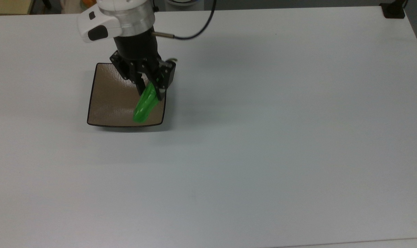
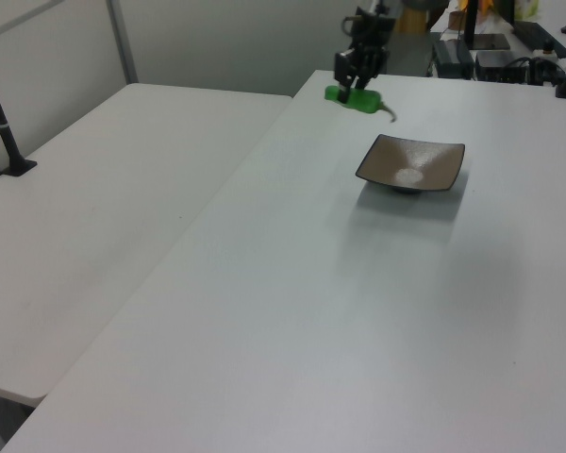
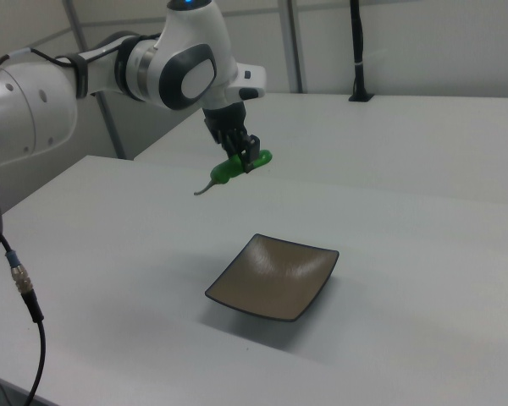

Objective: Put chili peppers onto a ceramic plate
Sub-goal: 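Lift the chili pepper and carry it over the brown plate, then lower the held chili pepper onto the plate surface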

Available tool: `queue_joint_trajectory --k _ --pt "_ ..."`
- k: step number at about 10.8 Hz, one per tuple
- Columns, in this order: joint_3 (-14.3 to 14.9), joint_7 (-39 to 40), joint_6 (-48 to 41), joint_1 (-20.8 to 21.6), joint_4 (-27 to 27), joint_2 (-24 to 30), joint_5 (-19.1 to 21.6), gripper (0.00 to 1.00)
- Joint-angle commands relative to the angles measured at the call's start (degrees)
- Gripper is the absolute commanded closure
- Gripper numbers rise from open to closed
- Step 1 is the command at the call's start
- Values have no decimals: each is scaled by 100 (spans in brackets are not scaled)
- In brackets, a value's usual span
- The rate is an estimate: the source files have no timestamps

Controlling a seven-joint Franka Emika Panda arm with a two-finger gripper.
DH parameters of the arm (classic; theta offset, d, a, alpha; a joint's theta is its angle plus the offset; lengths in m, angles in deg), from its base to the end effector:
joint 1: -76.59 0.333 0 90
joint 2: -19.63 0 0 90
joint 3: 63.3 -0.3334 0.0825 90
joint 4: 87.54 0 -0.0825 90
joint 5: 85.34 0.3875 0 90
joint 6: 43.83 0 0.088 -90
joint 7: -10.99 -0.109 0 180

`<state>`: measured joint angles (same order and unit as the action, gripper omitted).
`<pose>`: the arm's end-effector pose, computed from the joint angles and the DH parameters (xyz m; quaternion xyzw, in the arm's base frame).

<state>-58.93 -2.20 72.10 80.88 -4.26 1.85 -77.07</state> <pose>0.6894 0.0152 0.5501 -0.9808 0.1338 -0.1223 0.0715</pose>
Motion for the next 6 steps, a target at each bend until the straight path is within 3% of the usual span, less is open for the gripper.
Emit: queue_joint_trajectory --k 1,4,6 --pt "-94 1805 -597 -244 478 459 219 90" --pt "-94 3116 -730 -612 926 714 525 90" --pt "-85 3497 -695 -797 1225 785 562 90"
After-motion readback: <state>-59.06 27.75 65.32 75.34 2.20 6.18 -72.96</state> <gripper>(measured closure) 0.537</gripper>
